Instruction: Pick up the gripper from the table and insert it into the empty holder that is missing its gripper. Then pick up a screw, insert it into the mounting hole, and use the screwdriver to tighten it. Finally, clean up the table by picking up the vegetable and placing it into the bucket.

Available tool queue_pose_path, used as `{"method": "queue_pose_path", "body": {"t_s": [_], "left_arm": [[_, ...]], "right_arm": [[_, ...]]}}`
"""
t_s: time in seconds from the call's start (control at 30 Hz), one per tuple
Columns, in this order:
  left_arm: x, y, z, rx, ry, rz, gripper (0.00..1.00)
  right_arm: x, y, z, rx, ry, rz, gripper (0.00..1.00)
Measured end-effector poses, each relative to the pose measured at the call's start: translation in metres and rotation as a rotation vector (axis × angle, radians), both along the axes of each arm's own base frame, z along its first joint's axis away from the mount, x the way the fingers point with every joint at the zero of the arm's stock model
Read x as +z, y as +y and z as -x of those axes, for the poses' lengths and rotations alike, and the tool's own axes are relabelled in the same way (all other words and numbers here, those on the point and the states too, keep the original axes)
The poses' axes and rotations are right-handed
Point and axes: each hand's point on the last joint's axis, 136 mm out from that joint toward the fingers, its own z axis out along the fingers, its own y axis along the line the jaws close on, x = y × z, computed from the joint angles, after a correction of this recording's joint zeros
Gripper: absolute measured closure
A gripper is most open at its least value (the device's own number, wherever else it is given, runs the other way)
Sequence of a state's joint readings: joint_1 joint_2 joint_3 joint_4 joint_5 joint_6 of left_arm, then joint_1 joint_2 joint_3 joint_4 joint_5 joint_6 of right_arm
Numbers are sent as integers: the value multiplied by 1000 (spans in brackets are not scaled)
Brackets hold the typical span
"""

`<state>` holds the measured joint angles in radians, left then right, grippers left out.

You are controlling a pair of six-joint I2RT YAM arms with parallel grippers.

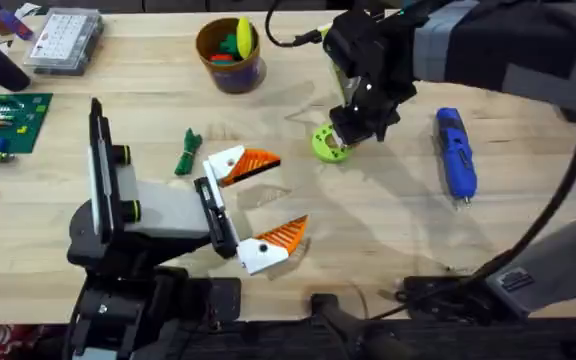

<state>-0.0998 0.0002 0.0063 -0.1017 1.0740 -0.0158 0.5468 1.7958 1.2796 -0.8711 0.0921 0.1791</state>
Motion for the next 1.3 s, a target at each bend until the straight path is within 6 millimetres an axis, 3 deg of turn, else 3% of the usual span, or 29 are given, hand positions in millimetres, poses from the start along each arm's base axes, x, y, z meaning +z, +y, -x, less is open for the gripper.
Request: {"method": "queue_pose_path", "body": {"t_s": [0.43,0.6,0.7,1.0,1.3], "left_arm": [[0,0,0,0,0,0,11],[0,0,0,0,0,0,11],[0,0,0,0,0,0,11],[0,0,0,0,0,0,11],[0,0,0,0,0,0,11]], "right_arm": [[0,1,-1,0,-5,-3,991],[5,-4,8,0,31,16,991],[23,-5,9,0,22,10,991],[108,3,-4,0,-92,-59,991],[164,13,-7,21,-158,-102,991]]}}
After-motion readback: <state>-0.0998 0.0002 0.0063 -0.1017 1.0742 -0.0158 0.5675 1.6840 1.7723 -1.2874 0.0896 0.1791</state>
